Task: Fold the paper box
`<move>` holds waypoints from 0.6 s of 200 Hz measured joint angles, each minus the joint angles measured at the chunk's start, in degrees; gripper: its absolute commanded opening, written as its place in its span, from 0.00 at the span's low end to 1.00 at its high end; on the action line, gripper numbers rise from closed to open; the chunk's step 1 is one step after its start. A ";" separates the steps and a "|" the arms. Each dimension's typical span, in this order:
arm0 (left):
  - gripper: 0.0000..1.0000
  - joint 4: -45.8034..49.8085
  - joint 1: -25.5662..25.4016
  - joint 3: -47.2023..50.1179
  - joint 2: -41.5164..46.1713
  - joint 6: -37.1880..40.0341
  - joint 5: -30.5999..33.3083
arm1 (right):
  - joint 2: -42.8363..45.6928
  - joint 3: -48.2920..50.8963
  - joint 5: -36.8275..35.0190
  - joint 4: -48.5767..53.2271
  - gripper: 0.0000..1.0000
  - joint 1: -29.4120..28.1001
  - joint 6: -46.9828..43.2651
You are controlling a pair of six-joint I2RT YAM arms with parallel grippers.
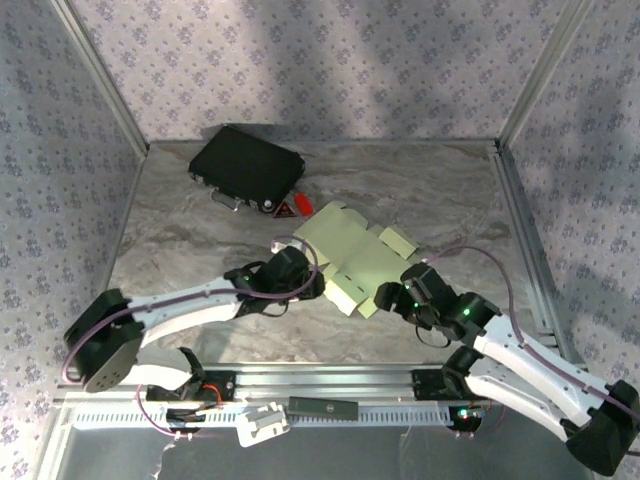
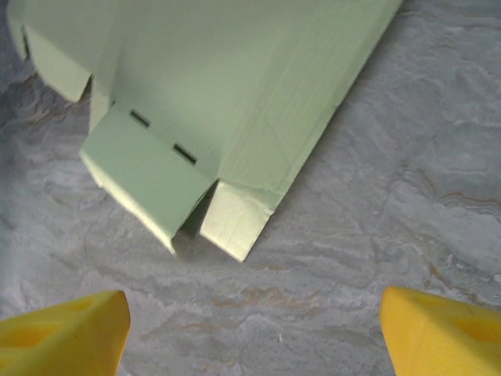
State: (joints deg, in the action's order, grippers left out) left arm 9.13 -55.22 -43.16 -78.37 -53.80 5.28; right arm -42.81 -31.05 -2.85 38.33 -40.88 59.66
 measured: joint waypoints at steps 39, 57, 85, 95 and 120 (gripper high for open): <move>0.49 -2.36 0.09 -3.23 -6.01 -0.94 -1.66 | 0.07 0.81 9.14 -4.81 0.83 21.62 -3.23; 0.48 -3.39 0.17 -4.35 -8.07 -1.07 -2.32 | -3.69 1.38 15.39 -10.16 0.79 31.45 -4.94; 0.47 -3.91 1.68 -5.20 -9.51 -1.14 -3.78 | -12.70 4.17 22.86 -18.29 0.78 35.41 -5.27; 0.47 -3.80 2.58 -6.05 -10.25 -0.87 -4.33 | -14.32 5.75 24.70 -20.24 0.78 35.41 -5.25; 0.46 -3.78 5.20 -9.14 -12.46 0.24 -5.18 | -15.78 6.97 27.39 -24.30 0.77 35.41 -5.05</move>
State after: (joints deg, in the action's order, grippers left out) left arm 5.34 -50.02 -52.29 -90.83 -53.56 0.10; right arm -58.59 -24.08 24.53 14.02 -5.48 54.61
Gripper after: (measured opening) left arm 0.468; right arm 0.778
